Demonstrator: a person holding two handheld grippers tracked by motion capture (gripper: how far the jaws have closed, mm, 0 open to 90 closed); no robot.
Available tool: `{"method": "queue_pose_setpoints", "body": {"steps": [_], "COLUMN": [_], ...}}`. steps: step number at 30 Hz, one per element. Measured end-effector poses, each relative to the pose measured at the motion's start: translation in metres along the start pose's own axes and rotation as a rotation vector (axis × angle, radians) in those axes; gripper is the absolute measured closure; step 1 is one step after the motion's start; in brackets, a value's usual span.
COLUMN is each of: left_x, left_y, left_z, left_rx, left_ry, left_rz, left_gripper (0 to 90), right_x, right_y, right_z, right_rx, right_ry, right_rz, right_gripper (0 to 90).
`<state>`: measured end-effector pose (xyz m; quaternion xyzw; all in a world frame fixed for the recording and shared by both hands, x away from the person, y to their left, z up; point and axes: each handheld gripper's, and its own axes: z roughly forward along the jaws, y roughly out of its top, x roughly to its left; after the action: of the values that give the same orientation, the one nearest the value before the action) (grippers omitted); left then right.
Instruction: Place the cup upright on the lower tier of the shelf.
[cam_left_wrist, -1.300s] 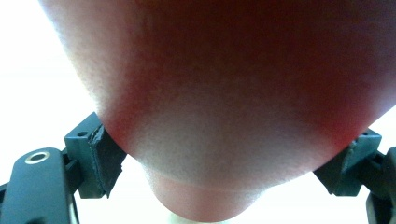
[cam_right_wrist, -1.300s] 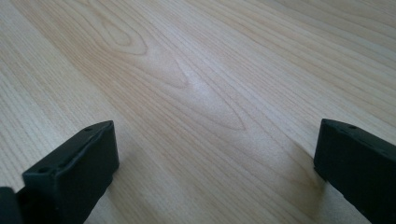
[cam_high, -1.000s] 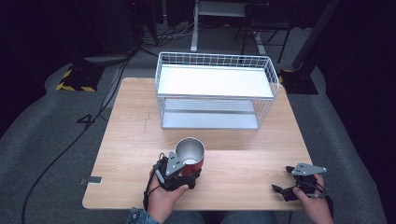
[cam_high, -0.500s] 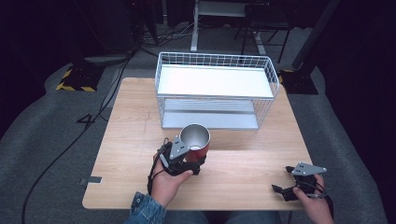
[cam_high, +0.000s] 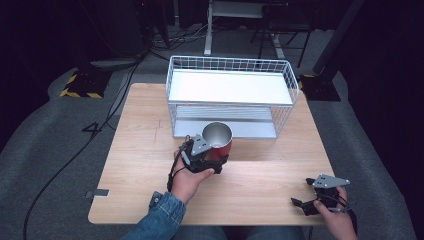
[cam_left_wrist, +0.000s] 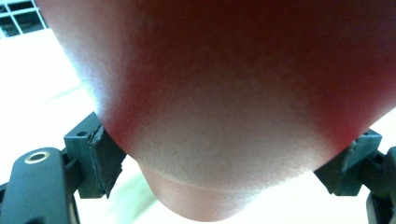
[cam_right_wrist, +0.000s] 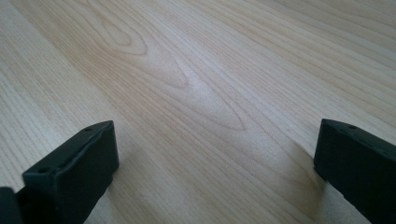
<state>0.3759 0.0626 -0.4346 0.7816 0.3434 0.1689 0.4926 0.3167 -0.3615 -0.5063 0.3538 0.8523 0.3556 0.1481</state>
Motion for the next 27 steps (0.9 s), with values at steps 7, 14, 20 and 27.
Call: {"method": "queue_pose_setpoints", "body": {"steps": [7, 14, 20, 27], "left_x": [0.005, 0.010, 0.017, 0.025], "left_y": [0.004, 0.012, 0.019, 0.024], "left_z": [0.019, 0.038, 0.056, 0.081], "left_rx": [0.004, 0.020, 0.035, 0.056], "left_ry": [-0.001, -0.002, 0.020, 0.061], "left_rz": [-0.010, -0.021, -0.014, -0.023], "left_gripper": [16.5, 16.5, 16.5, 16.5], "right_x": [0.000, 0.000, 0.000, 0.000], "right_y": [0.000, 0.000, 0.000, 0.000], "right_z": [0.000, 0.000, 0.000, 0.000], "right_rx": [0.001, 0.000, 0.000, 0.000], "right_ry": [0.000, 0.000, 0.000, 0.000], "right_rz": [0.001, 0.000, 0.000, 0.000], "right_gripper": [0.0, 0.0, 0.0, 0.0]}}
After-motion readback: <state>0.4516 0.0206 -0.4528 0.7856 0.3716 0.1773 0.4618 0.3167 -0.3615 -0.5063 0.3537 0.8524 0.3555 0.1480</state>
